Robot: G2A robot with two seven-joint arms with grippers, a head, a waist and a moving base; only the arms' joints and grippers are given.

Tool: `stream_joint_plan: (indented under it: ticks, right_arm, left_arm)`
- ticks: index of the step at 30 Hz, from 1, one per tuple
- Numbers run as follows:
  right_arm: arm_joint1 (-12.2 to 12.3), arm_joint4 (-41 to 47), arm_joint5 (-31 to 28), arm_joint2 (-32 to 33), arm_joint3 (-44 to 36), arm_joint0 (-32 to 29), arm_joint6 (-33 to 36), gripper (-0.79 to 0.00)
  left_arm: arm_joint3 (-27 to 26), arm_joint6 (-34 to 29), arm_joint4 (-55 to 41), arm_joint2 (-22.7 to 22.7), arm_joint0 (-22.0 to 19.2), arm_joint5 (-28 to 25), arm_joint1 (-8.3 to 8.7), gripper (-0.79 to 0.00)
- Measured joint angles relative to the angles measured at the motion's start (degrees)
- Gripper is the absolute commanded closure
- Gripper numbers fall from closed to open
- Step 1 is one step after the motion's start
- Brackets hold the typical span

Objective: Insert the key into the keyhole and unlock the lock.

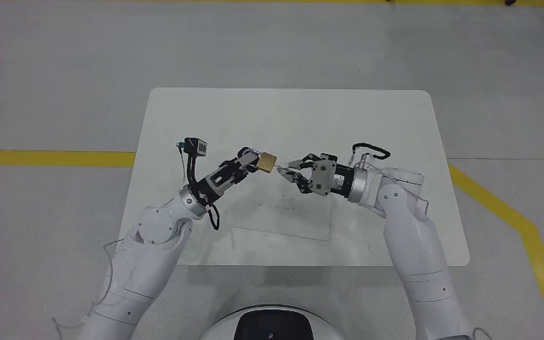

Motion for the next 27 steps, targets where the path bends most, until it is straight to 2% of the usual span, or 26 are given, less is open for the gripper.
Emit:
stream_joint_plan:
  ticks: [1, 2, 3, 8, 18, 23, 27]
  right_arm:
    - [0.09, 0.4, -0.04, -0.27, 0.05, 0.24, -0.57, -0.24]
    - [0.21, 0.66, -0.08, -0.54, 0.02, 0.43, -1.01, -0.714]
    - [0.41, 0.99, -0.11, -0.74, -0.13, 0.6, -1.3, -0.785]
    - [1.46, -1.43, -0.9, 1.01, -2.83, 0.23, -1.61, -0.785]
    - [1.46, -1.39, -0.95, 1.06, -2.85, 0.18, -1.61, -0.785]
    - [1.39, 0.68, -3.38, 1.47, -2.63, -0.49, -2.68, -0.785]
    - [1.36, 1.54, -11.95, 3.76, -5.01, -2.63, -4.6, -0.785]
  left_arm:
    - [-0.04, 0.11, 0.18, 0.0, 0.02, -0.05, 0.01, 0.0]
    - [-0.06, 0.19, 0.33, 0.0, 0.04, -0.06, 0.01, 0.0]
    - [-0.09, 0.27, 0.47, -0.02, 0.06, -0.05, 0.02, 0.0]
    - [0.03, -0.13, 0.07, -0.4, -0.01, 0.11, 0.13, 0.0]
    - [0.69, -3.12, -1.73, -0.83, -0.6, 1.89, 0.4, 0.0]
    - [0.45, -2.45, 6.79, 0.26, -1.51, 4.98, 0.65, 0.0]
    - [-0.28, 0.71, 19.09, 2.29, -2.25, 8.06, 0.74, 0.0]
